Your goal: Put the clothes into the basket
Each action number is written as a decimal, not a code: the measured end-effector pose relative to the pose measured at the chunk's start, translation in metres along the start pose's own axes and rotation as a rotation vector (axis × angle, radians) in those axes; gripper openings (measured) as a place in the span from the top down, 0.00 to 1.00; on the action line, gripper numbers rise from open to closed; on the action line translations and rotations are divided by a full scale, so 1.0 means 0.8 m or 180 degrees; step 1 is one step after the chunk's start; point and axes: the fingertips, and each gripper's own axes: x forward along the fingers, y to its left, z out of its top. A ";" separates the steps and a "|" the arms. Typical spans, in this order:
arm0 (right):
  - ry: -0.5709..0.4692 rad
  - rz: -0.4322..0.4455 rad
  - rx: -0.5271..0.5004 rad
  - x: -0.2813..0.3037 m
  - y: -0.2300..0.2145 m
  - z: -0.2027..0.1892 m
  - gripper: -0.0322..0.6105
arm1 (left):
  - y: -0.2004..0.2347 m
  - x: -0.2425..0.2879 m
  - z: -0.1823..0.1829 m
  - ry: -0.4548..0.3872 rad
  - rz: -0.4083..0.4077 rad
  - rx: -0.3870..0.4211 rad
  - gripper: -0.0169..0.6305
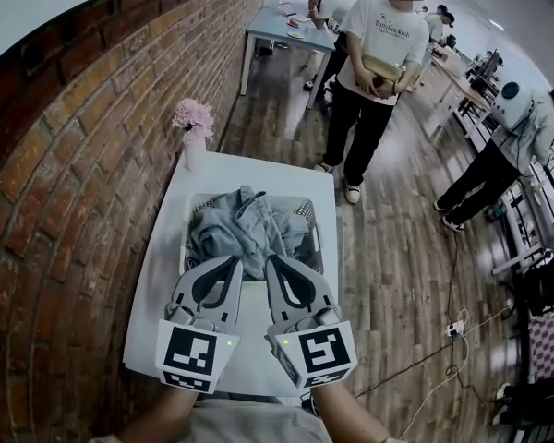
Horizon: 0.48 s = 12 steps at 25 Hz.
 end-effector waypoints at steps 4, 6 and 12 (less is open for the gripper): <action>-0.0152 -0.0019 -0.0027 -0.028 0.011 0.020 0.94 | -0.014 -0.025 0.014 -0.0144 0.0034 0.0015 0.96; -0.0153 -0.0032 -0.0052 -0.040 0.017 0.021 0.94 | -0.019 -0.036 0.016 -0.0183 0.0052 0.0050 0.96; -0.0198 -0.0003 -0.0069 -0.068 0.038 0.013 0.94 | -0.038 -0.061 0.007 -0.0157 -0.0002 0.0053 0.96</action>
